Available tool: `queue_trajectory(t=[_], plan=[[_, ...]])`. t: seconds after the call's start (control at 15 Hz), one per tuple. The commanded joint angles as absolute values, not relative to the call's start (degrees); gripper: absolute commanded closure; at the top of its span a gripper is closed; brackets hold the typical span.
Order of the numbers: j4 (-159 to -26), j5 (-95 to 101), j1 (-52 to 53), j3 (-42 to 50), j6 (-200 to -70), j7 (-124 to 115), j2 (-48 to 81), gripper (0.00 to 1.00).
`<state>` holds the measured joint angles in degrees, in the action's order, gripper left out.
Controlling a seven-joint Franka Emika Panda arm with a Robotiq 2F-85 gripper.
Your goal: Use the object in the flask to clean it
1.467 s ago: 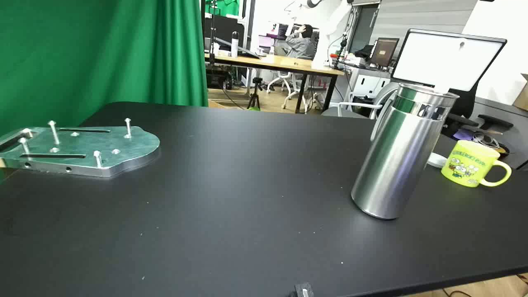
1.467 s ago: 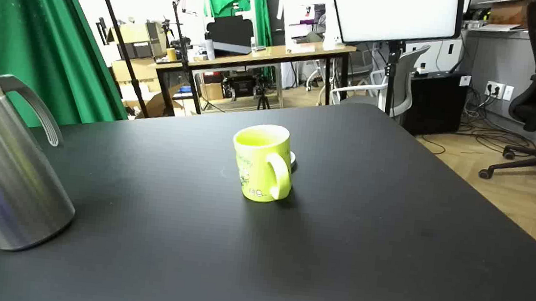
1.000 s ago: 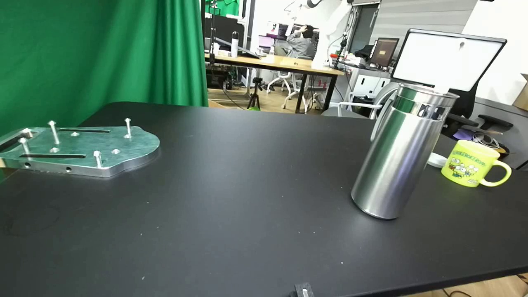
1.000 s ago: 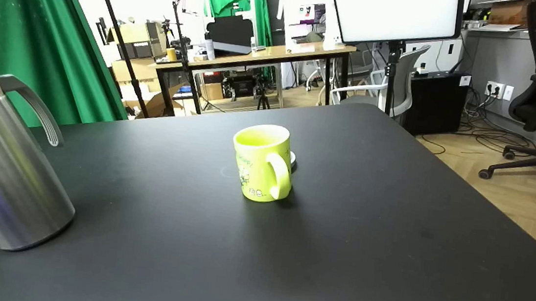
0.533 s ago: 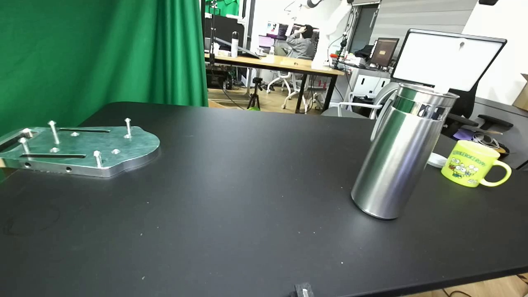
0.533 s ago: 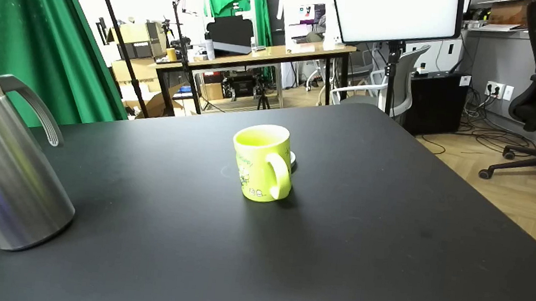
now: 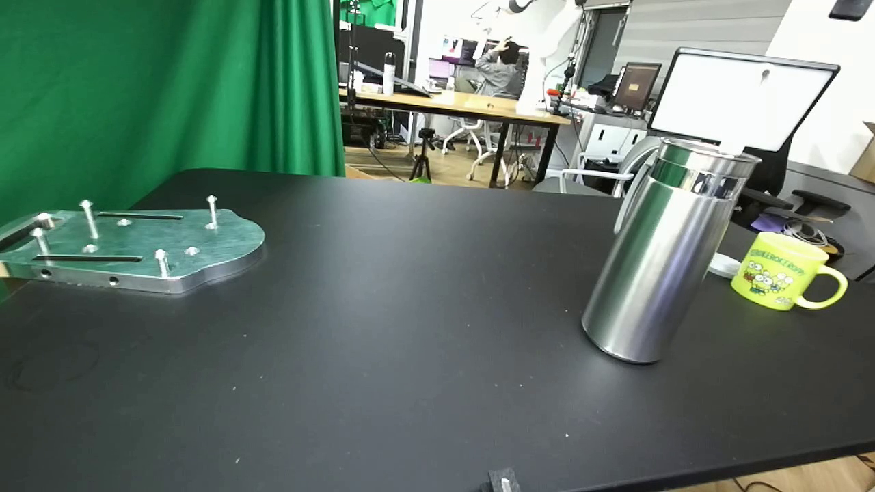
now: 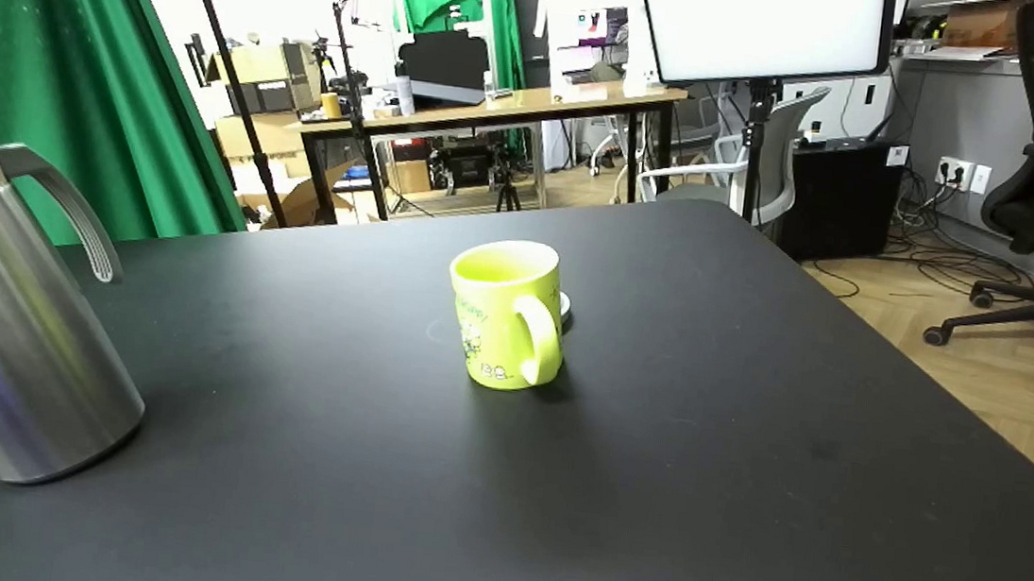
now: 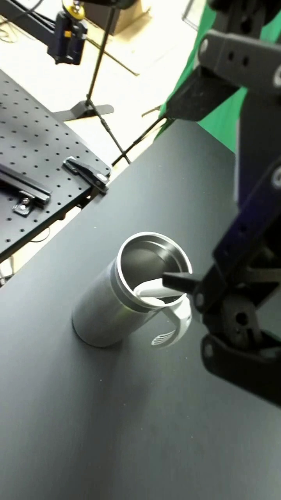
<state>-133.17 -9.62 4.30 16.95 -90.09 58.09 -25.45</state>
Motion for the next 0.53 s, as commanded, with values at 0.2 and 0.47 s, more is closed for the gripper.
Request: queue_trajectory(t=[0.2, 0.47], plan=[[-125.5, 2.0, 1.2, 13.1, -89.0, 67.1, -19.4, 0.00], [-127.8, 2.5, 0.2, 11.6, -92.5, 66.6, -19.8, 0.00]])
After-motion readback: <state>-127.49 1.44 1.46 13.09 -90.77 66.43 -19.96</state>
